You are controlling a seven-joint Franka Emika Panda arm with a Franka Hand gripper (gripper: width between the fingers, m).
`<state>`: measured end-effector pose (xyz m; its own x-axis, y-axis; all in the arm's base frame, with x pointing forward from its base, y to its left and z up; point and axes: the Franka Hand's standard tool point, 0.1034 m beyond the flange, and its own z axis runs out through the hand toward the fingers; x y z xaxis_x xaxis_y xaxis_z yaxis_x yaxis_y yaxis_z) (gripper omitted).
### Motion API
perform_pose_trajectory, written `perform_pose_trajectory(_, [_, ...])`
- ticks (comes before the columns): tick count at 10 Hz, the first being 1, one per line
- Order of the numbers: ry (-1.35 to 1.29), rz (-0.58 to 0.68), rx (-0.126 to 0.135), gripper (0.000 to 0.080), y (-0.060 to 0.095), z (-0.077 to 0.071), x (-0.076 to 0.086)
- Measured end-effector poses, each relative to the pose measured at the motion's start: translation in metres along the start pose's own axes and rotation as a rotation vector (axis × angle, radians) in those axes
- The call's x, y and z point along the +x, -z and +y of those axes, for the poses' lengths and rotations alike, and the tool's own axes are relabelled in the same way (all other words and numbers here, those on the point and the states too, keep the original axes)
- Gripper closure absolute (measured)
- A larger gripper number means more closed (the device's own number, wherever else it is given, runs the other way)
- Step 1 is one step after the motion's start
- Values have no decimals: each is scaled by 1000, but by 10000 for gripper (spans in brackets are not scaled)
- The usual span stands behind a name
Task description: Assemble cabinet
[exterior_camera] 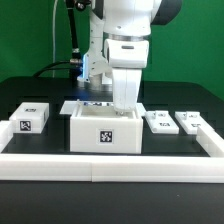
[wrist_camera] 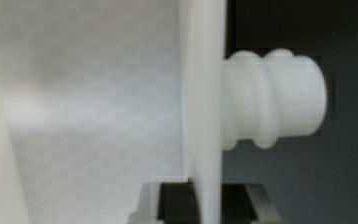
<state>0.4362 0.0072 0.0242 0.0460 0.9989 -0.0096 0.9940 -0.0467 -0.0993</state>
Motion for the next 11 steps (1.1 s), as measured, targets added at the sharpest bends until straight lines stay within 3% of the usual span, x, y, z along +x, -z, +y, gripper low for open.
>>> perform_pose_trajectory(3, [8, 0, -1, 756, 0, 2, 0])
perform_pose_trajectory(6, [23, 7, -40, 756, 5, 33, 4])
perform_pose_trajectory(8, [28, 15, -56, 759, 8, 46, 20])
perform_pose_trajectory(11, [62, 23, -71, 759, 7, 59, 57])
